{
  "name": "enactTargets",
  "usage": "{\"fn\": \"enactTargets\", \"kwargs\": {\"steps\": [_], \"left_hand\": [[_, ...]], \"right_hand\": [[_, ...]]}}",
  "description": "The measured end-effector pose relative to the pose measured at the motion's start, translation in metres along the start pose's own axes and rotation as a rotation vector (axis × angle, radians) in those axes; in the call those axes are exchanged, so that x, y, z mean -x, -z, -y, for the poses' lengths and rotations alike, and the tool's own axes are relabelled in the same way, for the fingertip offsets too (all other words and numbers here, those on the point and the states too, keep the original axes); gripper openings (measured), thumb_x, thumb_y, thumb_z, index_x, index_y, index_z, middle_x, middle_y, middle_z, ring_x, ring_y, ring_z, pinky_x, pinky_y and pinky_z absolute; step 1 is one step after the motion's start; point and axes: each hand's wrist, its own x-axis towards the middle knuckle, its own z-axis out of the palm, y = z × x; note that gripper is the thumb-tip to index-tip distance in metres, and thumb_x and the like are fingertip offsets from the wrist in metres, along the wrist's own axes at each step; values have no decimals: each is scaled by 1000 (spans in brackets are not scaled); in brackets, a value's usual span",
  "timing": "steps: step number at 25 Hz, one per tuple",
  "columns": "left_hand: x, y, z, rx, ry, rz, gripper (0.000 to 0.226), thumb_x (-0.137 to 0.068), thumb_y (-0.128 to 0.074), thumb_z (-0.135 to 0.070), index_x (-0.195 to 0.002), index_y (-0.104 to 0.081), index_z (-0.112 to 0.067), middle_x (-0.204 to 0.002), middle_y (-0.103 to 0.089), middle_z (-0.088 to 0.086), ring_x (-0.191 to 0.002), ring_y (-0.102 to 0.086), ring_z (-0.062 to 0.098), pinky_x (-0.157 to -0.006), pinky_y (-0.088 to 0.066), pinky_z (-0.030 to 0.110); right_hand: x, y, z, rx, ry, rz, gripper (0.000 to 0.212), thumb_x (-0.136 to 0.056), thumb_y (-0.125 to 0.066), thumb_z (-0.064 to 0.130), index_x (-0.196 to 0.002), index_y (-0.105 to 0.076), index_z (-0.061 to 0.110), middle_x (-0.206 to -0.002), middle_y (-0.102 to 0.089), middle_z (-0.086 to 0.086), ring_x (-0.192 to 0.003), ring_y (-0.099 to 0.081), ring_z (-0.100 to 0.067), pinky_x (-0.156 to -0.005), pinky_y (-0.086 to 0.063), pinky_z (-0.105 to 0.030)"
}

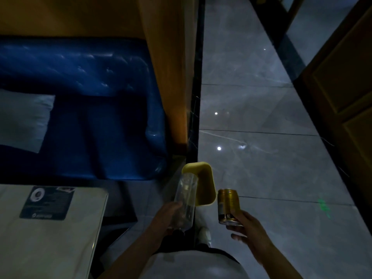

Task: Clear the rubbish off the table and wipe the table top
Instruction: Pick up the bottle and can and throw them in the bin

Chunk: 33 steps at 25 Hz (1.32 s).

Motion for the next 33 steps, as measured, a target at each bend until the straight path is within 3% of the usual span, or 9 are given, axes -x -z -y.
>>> {"fn": "enactTargets", "kwargs": {"steps": [5,10,13,19,24,26,29,31,33], "left_hand": [[-39,13,-21,-102,75,48,20,-88,-61,-39,-94,-64,-20,-80,-69,1,-68,-66,16,-56,-50,24],[-80,20,-30,-132,142,58,35,-80,-65,-52,-100,-64,-23,-91,-69,-2,-75,-67,13,-45,-49,17],[-112,15,-30,-260,211,56,46,-79,-63,-57,-107,-65,-21,-99,-71,4,-85,-68,21,-62,-52,26],[-170,-1,-8,-352,270,66,29,-80,-66,-52,-89,-58,-26,-78,-63,-1,-66,-59,14,-63,-46,24],[-246,-26,26,-402,309,46,32,-83,-65,-47,-92,-56,-17,-84,-60,9,-68,-55,21,-59,-42,27],[-277,-37,41,-454,317,67,38,-83,-64,-47,-96,-60,-12,-81,-61,11,-69,-58,23,-59,-43,30],[-323,-51,69,-512,335,67,36,-83,-62,-49,-90,-60,-14,-71,-60,7,-54,-56,20,-48,-42,25],[-349,-60,86,-506,348,34,34,-82,-62,-48,-91,-60,-15,-67,-60,3,-48,-53,15,-42,-38,19],[-374,-67,100,-473,342,10,29,-83,-63,-43,-95,-64,-16,-72,-65,3,-57,-59,16,-49,-45,24]], "right_hand": [[-34,-18,13,24,-73,-40,56,-79,-65,46,-124,-56,15,-110,-70,-13,-102,-66,-29,-78,-54,-39],[-74,-42,17,-6,-191,-97,45,-89,-63,38,-121,-58,9,-104,-71,-16,-102,-66,-32,-85,-50,-41],[-97,-52,16,11,-250,-111,40,-91,-61,37,-118,-59,7,-98,-71,-13,-98,-65,-29,-92,-48,-46],[-162,-47,-1,-32,-345,-182,46,-92,-63,27,-131,-46,11,-103,-63,-21,-86,-61,-32,-66,-48,-34],[-244,-34,-47,86,-435,-220,52,-89,-66,33,-134,-45,16,-109,-63,-20,-92,-64,-35,-84,-55,-49],[-277,-31,-61,151,-438,-245,54,-87,-67,37,-132,-47,18,-97,-63,-14,-84,-63,-32,-75,-57,-44],[-328,-30,-86,287,-421,-226,58,-82,-68,48,-130,-48,22,-105,-63,-16,-84,-67,-32,-69,-60,-43],[-359,-33,-101,367,-387,-245,57,-81,-67,53,-126,-50,23,-106,-64,-16,-81,-68,-33,-76,-61,-48],[-384,-37,-114,440,-342,-282,56,-80,-65,56,-123,-51,22,-110,-65,-16,-92,-66,-36,-87,-57,-49]]}}
